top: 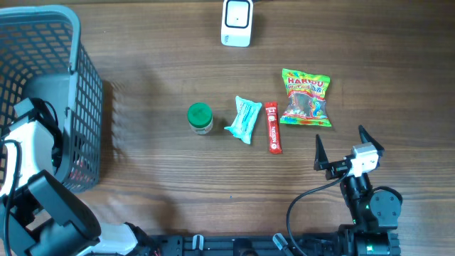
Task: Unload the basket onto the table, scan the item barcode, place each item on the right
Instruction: 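Reach left gripper into basket and grasp Kleenex pack, then lift Kleenex pack out and place it left of jar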
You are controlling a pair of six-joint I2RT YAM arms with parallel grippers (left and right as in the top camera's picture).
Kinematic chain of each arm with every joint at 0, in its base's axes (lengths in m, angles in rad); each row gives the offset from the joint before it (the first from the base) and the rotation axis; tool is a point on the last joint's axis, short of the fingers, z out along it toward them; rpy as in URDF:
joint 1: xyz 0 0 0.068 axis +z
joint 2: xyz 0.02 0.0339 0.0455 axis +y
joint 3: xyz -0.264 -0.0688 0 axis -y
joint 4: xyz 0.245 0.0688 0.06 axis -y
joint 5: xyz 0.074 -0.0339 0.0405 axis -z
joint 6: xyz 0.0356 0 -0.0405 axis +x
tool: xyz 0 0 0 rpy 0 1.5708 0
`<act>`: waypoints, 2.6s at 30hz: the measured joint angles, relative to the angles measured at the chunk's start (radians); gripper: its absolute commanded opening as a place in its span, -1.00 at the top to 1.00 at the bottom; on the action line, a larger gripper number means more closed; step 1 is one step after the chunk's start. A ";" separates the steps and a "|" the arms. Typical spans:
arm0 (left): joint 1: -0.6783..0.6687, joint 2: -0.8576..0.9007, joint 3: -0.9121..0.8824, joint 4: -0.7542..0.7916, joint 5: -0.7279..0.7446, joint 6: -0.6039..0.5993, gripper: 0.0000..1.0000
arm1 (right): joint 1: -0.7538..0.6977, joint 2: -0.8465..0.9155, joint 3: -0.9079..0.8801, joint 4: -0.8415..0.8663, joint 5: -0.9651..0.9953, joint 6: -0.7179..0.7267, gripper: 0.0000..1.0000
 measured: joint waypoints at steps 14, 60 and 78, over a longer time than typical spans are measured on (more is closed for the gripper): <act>0.000 0.067 0.003 0.029 0.029 0.177 -0.71 | 0.000 0.000 0.000 0.000 0.000 0.000 -0.99; -0.517 0.053 1.290 -0.618 0.357 0.225 0.50 | 0.000 0.000 0.000 0.000 0.000 0.000 -0.99; -0.832 0.180 0.578 -0.123 0.081 0.038 0.51 | 0.000 0.000 0.000 0.000 0.000 0.000 -0.99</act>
